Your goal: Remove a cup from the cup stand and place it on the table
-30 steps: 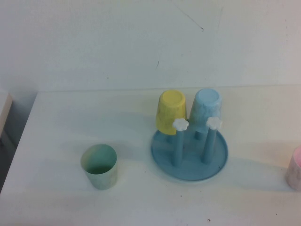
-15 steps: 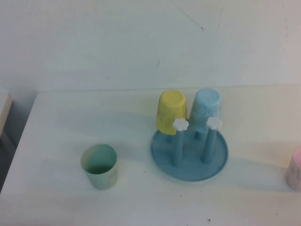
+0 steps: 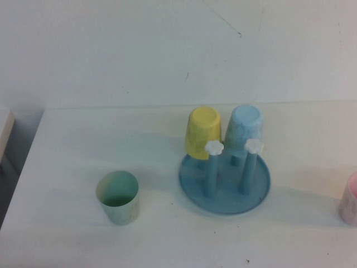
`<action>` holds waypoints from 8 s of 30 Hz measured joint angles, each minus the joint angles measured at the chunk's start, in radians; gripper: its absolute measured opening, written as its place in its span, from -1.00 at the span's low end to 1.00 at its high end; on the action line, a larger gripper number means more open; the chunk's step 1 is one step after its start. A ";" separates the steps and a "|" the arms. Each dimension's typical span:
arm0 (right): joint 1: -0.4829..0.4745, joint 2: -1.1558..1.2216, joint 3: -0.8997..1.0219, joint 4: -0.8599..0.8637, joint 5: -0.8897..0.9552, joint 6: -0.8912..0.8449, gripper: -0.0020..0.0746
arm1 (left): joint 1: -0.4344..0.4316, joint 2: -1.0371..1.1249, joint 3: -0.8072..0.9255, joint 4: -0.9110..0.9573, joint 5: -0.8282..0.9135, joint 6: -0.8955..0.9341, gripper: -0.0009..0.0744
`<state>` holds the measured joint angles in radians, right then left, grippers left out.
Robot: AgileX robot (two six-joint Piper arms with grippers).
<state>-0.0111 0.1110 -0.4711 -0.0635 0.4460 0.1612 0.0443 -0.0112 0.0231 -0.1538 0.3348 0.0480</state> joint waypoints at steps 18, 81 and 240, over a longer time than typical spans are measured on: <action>0.000 0.501 -0.178 0.156 0.232 -0.487 -0.95 | 0.000 0.000 0.000 0.000 0.000 0.002 -0.99; 0.369 2.042 -1.635 0.232 0.787 -0.832 0.55 | 0.000 0.000 0.000 0.000 0.002 0.002 -0.98; -0.037 1.160 0.019 1.750 0.572 -0.614 0.50 | -0.009 1.101 -0.432 -1.512 0.806 1.271 -0.88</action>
<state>-0.0481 1.2715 -0.4523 1.6870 1.0175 -0.4525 0.0356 1.0896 -0.4092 -1.6662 1.1409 1.3193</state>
